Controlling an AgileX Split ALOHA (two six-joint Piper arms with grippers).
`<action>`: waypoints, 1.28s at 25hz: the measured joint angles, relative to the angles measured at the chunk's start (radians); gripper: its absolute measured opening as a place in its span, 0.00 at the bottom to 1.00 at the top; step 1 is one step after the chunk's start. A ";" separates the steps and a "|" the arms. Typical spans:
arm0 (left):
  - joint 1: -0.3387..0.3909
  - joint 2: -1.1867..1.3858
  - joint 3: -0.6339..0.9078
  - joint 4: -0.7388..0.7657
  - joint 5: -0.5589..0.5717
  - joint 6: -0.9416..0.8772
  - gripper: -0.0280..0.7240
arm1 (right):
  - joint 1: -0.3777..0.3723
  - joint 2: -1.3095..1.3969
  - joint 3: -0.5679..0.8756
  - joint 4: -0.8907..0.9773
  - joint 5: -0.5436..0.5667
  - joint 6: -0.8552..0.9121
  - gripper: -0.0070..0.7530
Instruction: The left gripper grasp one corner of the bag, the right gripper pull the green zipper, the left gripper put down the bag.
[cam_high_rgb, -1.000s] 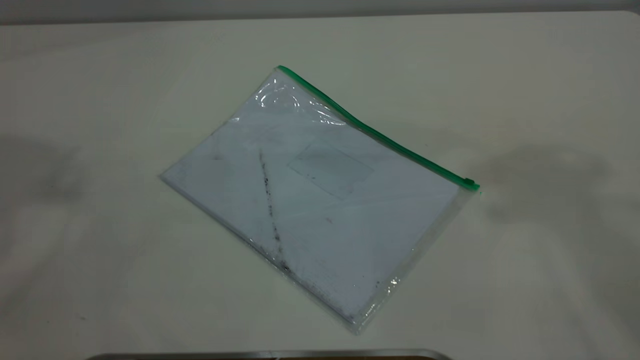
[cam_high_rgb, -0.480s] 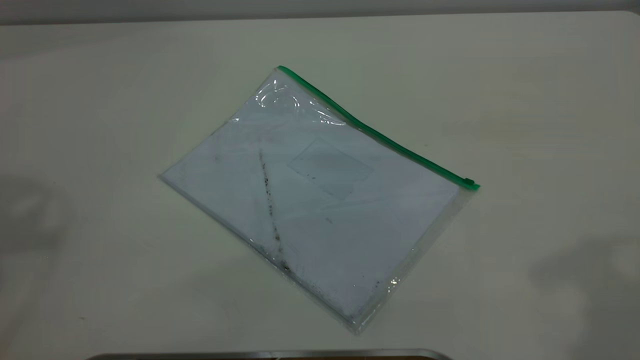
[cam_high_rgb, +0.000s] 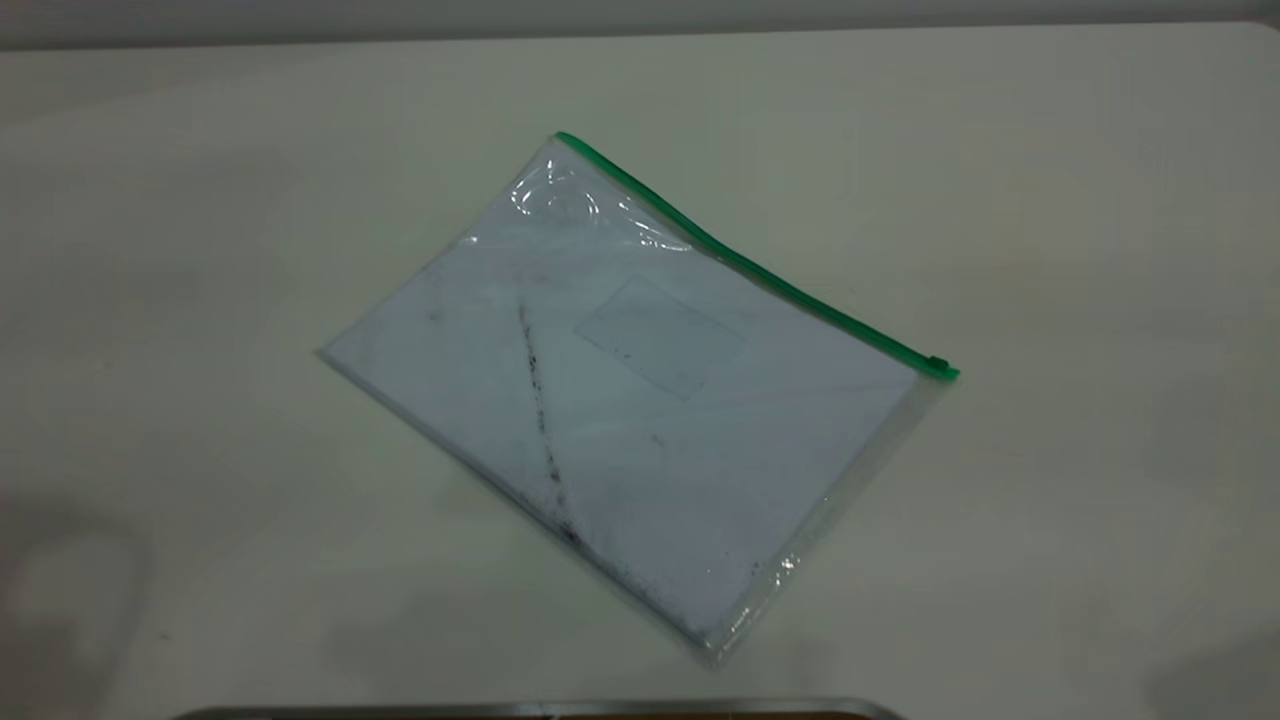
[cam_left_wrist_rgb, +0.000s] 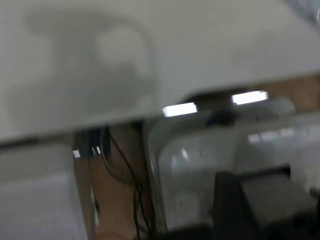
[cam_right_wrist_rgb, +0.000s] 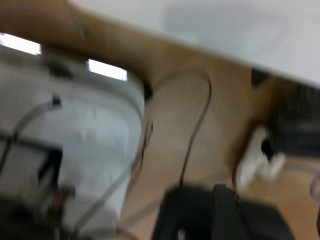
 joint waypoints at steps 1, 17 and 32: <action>0.000 -0.029 0.053 0.001 0.000 0.000 0.65 | 0.000 -0.016 0.008 0.000 -0.024 0.009 0.62; 0.000 -0.776 0.306 0.098 -0.087 -0.024 0.65 | 0.000 -0.170 0.023 -0.026 -0.035 0.009 0.62; 0.000 -1.023 0.331 0.139 -0.038 -0.156 0.65 | -0.089 -0.465 0.024 -0.010 -0.024 0.009 0.62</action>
